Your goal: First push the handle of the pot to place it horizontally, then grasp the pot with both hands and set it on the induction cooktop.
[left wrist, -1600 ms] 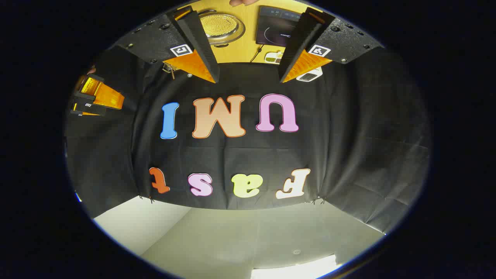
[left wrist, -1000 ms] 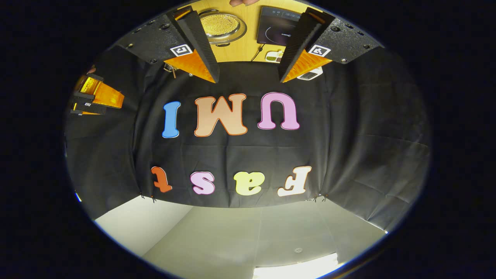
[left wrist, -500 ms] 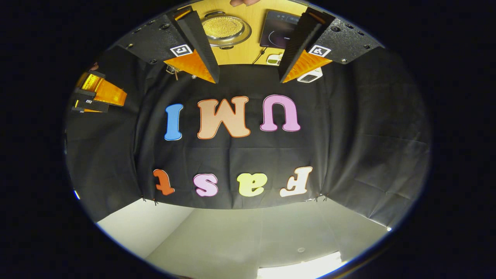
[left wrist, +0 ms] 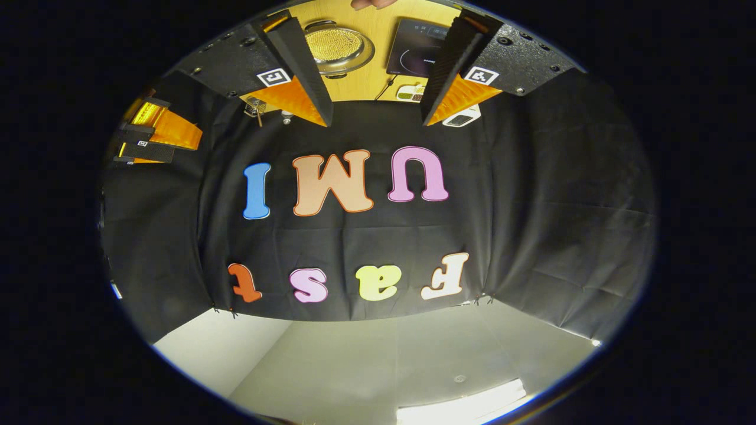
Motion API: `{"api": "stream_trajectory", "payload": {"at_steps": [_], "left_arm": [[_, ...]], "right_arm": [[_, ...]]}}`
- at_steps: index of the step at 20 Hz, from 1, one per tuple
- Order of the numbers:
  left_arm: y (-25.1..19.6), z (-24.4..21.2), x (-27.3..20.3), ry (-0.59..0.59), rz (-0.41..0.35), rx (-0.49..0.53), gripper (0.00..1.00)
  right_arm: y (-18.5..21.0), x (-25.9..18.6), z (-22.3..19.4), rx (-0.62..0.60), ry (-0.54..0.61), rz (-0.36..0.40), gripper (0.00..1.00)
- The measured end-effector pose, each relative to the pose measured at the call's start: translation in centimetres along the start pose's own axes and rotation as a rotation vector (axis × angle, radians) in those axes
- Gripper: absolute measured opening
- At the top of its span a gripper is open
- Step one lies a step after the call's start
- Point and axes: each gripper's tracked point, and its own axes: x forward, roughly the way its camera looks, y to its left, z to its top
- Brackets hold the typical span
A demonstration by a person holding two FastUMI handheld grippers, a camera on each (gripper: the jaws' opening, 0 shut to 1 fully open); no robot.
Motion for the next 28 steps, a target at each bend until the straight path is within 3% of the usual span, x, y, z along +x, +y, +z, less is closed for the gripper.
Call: {"api": "stream_trajectory", "payload": {"at_steps": [2,7,10,11,12,13,14,15,17,20,21,28], "left_arm": [[1.4,-0.4,1.0,0.002,-0.001,-0.014,0.92],[5.5,-2.5,5.6,0.016,-0.037,-0.043,0.93],[7.3,-3.7,8.5,0.022,-0.081,-0.064,0.93],[7.7,-4.0,9.4,0.020,-0.096,-0.069,0.93],[8.2,-4.4,10.2,0.026,-0.112,-0.075,0.95],[8.5,-4.6,10.8,0.026,-0.129,-0.089,0.93],[8.7,-4.8,11.5,0.024,-0.145,-0.101,0.93],[8.9,-5.2,12.1,0.032,-0.162,-0.107,0.95],[9.6,-6.2,12.9,0.045,-0.181,-0.111,0.95],[10.6,-7.4,13.8,0.063,-0.188,-0.134,0.95],[11.1,-8.0,14.0,0.078,-0.180,-0.141,0.92],[13.7,-9.7,15.4,0.103,-0.136,-0.175,0.95]], "right_arm": [[1.4,1.2,-0.6,-0.013,0.014,-0.001,0.96],[5.7,5.4,-4.2,0.004,0.112,-0.045,0.70],[7.3,7.4,-6.0,-0.011,0.148,-0.101,0.30],[8.2,8.2,-7.0,-0.006,0.167,-0.107,0.27],[8.9,8.8,-8.0,-0.001,0.192,-0.115,0.12],[9.3,9.2,-9.1,0.007,0.218,-0.124,0.18],[9.2,9.3,-9.9,0.005,0.241,-0.151,0.07],[8.7,9.7,-10.2,0.005,0.251,-0.190,0.09],[8.8,10.2,-12.0,0.046,0.305,-0.224,0.00],[10.7,10.2,-15.3,0.043,0.407,-0.175,0.07],[11.1,10.2,-16.6,0.049,0.443,-0.159,0.00],[13.5,8.9,-28.5,0.101,0.730,-0.127,0.03]]}}
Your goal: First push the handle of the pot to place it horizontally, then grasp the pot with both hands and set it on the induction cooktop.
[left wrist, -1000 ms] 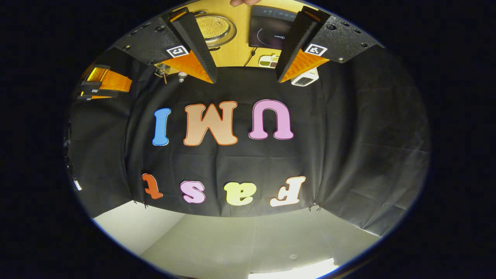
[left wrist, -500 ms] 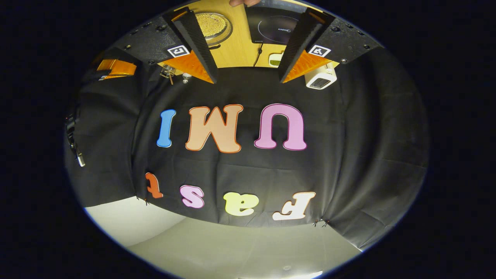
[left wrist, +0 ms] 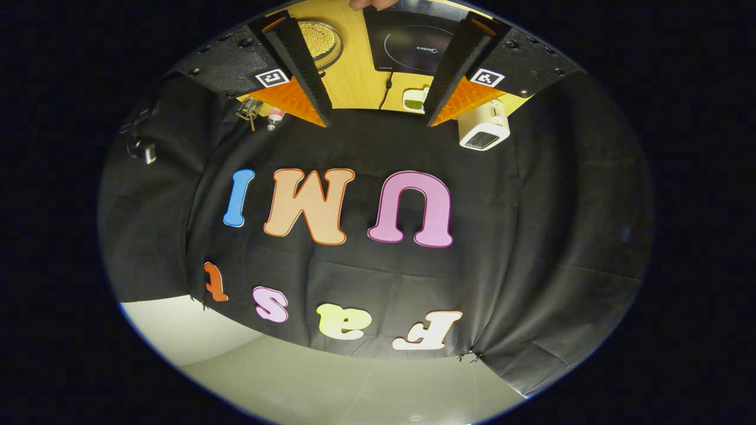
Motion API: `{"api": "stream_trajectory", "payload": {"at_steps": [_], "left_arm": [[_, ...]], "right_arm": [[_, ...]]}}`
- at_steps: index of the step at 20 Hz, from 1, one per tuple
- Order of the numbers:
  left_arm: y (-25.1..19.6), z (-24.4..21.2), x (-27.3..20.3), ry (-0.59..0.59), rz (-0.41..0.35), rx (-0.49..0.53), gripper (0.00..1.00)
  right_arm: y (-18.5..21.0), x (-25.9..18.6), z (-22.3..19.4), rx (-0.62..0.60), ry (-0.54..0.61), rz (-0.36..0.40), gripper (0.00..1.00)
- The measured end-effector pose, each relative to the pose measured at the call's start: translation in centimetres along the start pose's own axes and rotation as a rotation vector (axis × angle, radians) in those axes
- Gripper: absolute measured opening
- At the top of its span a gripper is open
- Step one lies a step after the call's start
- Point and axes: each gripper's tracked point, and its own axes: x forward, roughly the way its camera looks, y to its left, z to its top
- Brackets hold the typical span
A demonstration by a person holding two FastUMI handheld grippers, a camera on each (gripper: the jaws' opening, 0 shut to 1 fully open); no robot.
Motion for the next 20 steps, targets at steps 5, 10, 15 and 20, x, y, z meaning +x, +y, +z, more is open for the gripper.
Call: {"api": "stream_trajectory", "payload": {"at_steps": [5,10,15,20], "left_arm": [[1.1,-0.4,0.6,0.004,0.023,-0.019,0.92],[2.2,-0.7,1.0,0.005,0.040,-0.031,0.96],[2.6,-1.0,1.2,0.012,0.050,-0.053,0.95],[3.1,-1.2,1.0,0.012,0.060,-0.053,0.95]], "right_arm": [[0.2,2.3,-4.5,-0.018,0.126,-0.005,0.03],[0.5,4.3,-7.6,-0.036,0.221,-0.002,0.03],[0.7,5.8,-11.6,-0.079,0.329,-0.003,0.03],[-0.5,7.4,-13.5,-0.100,0.401,-0.040,0.03]]}}
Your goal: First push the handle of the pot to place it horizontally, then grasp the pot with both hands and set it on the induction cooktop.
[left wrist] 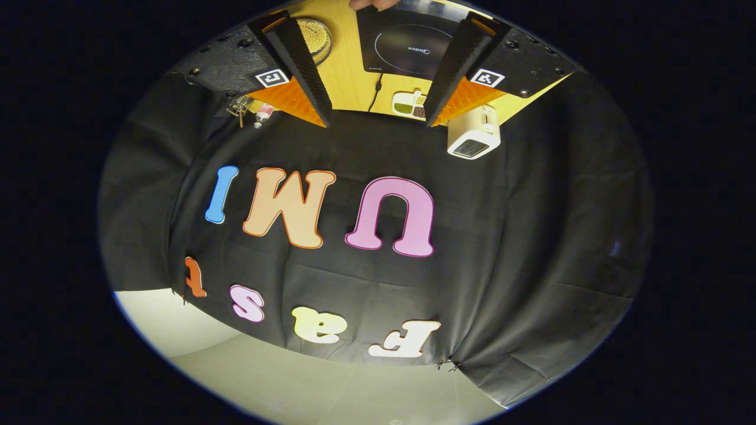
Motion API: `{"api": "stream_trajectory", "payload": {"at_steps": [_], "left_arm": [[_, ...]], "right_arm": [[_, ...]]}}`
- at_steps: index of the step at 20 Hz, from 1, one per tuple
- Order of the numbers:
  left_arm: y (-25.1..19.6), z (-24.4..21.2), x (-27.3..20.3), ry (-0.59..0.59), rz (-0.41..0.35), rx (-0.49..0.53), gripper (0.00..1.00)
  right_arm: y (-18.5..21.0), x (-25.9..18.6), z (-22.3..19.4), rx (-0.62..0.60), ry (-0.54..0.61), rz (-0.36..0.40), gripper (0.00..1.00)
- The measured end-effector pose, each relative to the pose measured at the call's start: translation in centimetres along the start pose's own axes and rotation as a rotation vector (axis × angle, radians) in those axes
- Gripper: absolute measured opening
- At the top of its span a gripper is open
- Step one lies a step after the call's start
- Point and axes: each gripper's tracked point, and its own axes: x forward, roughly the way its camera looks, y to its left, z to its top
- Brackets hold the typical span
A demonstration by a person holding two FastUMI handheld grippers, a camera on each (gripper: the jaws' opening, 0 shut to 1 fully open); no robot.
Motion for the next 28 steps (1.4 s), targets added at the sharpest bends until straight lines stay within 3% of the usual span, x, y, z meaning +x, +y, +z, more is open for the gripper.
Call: {"api": "stream_trajectory", "payload": {"at_steps": [14,21,22,28], "left_arm": [[-0.7,-1.1,-0.4,0.017,0.059,0.014,0.95],[-4.5,-2.0,-0.1,0.043,0.093,0.102,0.92],[-5.2,-2.1,-0.1,0.044,0.101,0.111,0.96],[-9.6,-2.9,-0.8,0.067,0.137,0.156,0.96]], "right_arm": [[-7.6,0.9,0.0,0.030,0.029,-0.046,0.03],[-11.8,0.8,0.9,0.006,0.010,0.011,0.02],[-12.3,0.8,1.2,0.003,0.007,0.027,0.02],[-15.9,1.9,3.5,-0.026,-0.019,0.092,0.03]]}}
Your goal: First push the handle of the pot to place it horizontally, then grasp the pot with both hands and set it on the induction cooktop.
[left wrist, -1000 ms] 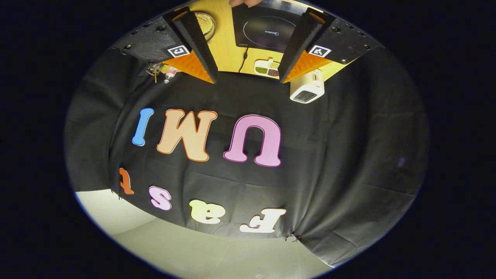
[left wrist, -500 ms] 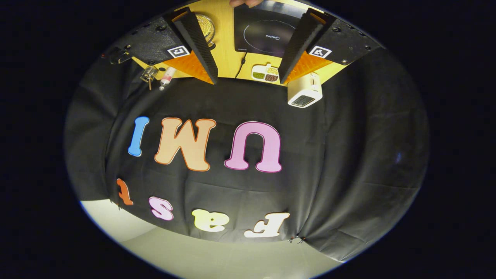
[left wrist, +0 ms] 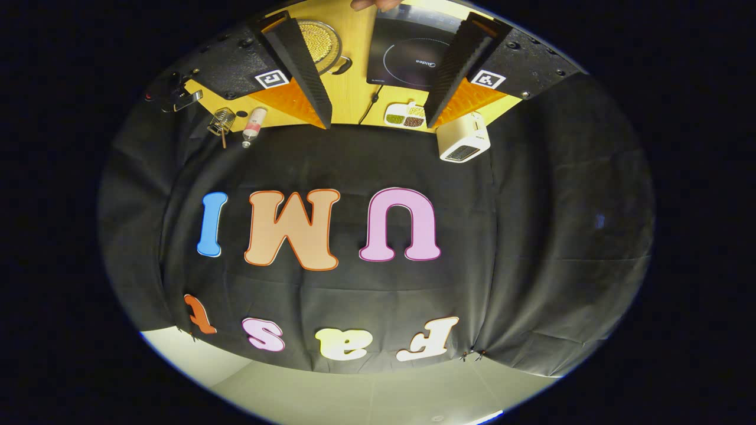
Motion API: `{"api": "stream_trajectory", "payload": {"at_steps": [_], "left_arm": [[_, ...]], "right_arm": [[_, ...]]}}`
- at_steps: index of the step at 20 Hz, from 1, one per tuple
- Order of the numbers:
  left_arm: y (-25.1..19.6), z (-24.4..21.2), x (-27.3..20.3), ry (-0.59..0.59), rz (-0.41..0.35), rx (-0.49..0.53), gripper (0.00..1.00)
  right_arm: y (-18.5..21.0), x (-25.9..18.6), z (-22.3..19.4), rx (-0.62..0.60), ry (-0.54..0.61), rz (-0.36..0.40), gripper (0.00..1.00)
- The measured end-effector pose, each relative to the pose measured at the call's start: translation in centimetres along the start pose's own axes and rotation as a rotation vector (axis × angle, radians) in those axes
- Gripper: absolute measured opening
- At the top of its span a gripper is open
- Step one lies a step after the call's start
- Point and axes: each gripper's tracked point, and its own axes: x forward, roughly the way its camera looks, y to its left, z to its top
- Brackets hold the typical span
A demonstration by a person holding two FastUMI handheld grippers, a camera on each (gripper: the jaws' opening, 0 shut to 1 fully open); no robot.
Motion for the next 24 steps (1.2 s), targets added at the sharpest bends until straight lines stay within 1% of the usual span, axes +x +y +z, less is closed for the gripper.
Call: {"api": "stream_trajectory", "payload": {"at_steps": [2,4,5,6,9,13,14,15,16,17,18,19,20,22,23,24], "left_arm": [[-1.4,-0.2,-0.4,0.003,0.001,0.033,0.96],[-2.8,-1.3,-0.9,0.041,-0.004,0.076,0.96],[-3.4,-1.6,-1.2,0.050,-0.012,0.087,0.93],[-4.2,-1.9,-1.3,0.061,-0.026,0.092,0.95],[-5.6,-2.7,-1.4,0.089,-0.050,0.086,0.92],[-5.7,-4.6,-1.4,0.161,-0.037,0.061,0.92],[-5.6,-4.8,-1.4,0.166,-0.036,0.059,0.93],[-5.7,-4.8,-1.3,0.168,-0.039,0.064,0.93],[-5.6,-5.2,-1.2,0.173,-0.043,0.072,0.92],[-5.7,-5.5,-1.0,0.180,-0.054,0.079,0.92],[-5.9,-5.8,-0.7,0.187,-0.070,0.081,0.92],[-6.1,-6.1,-0.2,0.193,-0.090,0.083,0.92],[-6.2,-6.7,0.2,0.205,-0.109,0.085,0.94],[-6.3,-8.2,1.3,0.237,-0.150,0.080,0.93],[-6.5,-9.1,1.9,0.256,-0.177,0.071,0.93],[-6.6,-10.1,2.4,0.278,-0.205,0.061,0.93]], "right_arm": [[-1.3,0.2,0.9,-0.021,-0.018,0.016,0.02],[-2.3,0.4,1.7,-0.015,-0.030,0.036,0.02],[-2.6,0.5,2.1,-0.004,-0.039,0.046,0.02],[-3.0,0.6,2.5,0.006,-0.049,0.056,0.03],[-3.8,0.9,3.6,0.025,-0.068,0.067,0.03],[-4.4,0.9,5.0,0.049,-0.091,0.072,0.03],[-4.6,0.9,5.4,0.059,-0.103,0.072,0.00],[-4.8,0.7,5.5,0.062,-0.110,0.069,0.03],[-4.9,0.4,5.4,0.067,-0.114,0.064,0.03],[-5.2,0.1,5.6,0.075,-0.120,0.059,0.00],[-5.3,-0.4,5.9,0.088,-0.135,0.055,0.03],[-5.4,-0.7,6.2,0.100,-0.148,0.047,0.00],[-5.5,-1.0,6.6,0.110,-0.163,0.036,0.03],[-6.2,-1.0,7.6,0.115,-0.186,-0.026,0.03],[-6.5,-1.0,7.7,0.115,-0.192,-0.064,0.00],[-6.6,-0.8,8.1,0.125,-0.201,-0.085,0.03]]}}
